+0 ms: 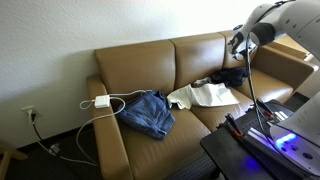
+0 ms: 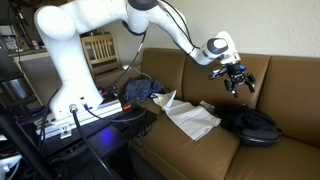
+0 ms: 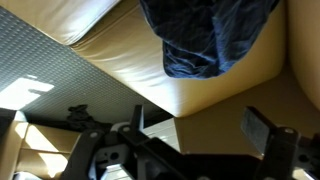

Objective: Pick the black cloth and put it on the left of the couch

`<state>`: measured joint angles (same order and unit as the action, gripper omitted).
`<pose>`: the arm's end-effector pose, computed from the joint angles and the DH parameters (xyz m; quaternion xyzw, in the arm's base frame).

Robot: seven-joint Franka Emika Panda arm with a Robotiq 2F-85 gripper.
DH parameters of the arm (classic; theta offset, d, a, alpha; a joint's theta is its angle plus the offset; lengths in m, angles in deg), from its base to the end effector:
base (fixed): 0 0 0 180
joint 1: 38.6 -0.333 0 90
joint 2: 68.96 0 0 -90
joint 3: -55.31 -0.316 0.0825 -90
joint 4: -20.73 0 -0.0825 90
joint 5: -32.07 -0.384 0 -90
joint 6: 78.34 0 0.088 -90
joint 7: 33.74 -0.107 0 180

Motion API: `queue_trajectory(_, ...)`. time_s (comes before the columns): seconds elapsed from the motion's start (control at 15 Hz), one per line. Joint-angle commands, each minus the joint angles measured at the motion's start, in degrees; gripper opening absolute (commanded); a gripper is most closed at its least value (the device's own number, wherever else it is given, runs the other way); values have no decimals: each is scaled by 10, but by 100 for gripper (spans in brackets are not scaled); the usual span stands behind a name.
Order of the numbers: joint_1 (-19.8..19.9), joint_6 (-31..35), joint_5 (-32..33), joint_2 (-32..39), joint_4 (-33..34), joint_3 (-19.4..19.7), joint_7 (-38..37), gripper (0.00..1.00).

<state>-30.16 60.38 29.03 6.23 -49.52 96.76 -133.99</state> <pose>0.5919 -0.4543 0.0805 0.4407 -0.8371 0.1983 0.2564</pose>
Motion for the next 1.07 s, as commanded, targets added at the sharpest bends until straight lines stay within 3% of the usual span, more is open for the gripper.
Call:
queue_trajectory(0.0, 103, -139, -38, 20, 144, -58, 42, 100)
queue_trajectory(0.2, 151, -231, -57, 46, 236, -89, 46, 100)
queue_trajectory(0.27, 119, -178, -40, 9, 150, -73, 40, 100)
queue_trajectory(0.47, 140, -210, -44, 27, 199, -83, 40, 100)
queue_trajectory(0.53, 176, -268, -14, -4, 253, -145, 115, 100)
queue_trajectory(1.0, 237, -343, -13, 20, 355, -249, 283, 100)
